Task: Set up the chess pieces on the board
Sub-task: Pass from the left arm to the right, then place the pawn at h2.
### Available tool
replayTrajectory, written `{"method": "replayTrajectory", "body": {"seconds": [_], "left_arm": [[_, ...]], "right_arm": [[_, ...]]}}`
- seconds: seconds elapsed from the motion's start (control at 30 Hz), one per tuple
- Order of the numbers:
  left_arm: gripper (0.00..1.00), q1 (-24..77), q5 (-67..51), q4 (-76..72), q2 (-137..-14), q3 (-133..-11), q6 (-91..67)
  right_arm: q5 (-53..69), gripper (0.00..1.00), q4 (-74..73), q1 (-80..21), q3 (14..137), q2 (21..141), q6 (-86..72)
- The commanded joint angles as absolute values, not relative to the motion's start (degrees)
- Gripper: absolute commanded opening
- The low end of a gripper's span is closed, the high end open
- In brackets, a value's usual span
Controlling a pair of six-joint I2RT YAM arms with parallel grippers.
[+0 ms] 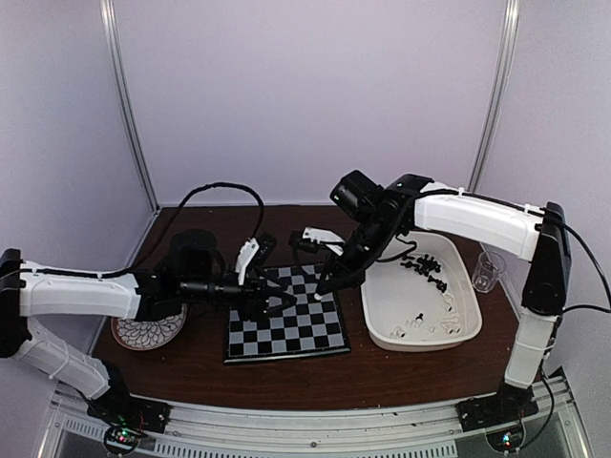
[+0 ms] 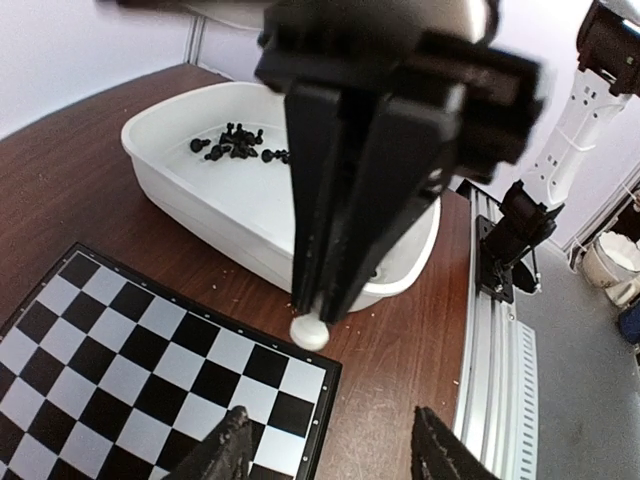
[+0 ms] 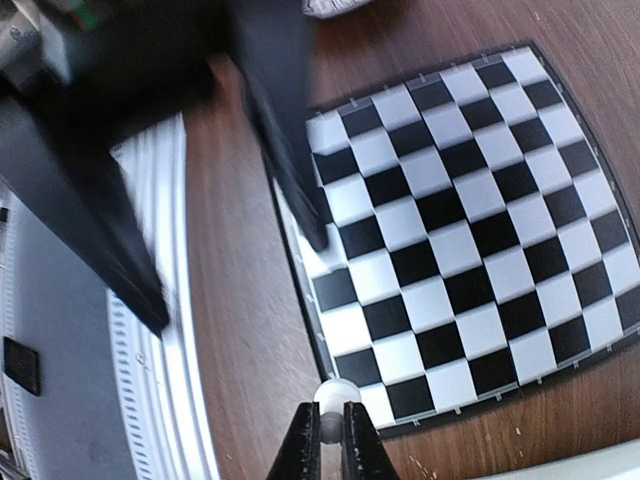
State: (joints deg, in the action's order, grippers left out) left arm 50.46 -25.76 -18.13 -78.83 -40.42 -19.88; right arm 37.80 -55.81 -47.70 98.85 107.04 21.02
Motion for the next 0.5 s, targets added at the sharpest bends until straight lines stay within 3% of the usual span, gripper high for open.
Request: {"method": "replayTrajectory", "body": {"seconds": [0.0, 0.1, 0.27, 0.47], "left_arm": [[0.59, 49.43, -18.61, -4.57, -68.51, -39.84, -8.74], [0.76, 47.17, -5.45, 2.42, -63.00, -39.23, -7.89], [0.80, 40.84, 4.57, 8.37, -59.88, -40.48, -4.21], [0.80, 40.51, 5.73, 4.67, -59.23, -38.25, -6.01]], "right_arm": [[27.84, 0.00, -54.20, -47.71, 92.97, 104.53, 25.57], [23.78, 0.00, -52.67, -48.34, 89.62, 105.18, 26.89], [20.22, 0.00, -48.19, -49.93, 85.84, 106.79, 27.58], [18.64, 0.00, -46.88, -50.27, 86.21, 110.54, 27.64]]}}
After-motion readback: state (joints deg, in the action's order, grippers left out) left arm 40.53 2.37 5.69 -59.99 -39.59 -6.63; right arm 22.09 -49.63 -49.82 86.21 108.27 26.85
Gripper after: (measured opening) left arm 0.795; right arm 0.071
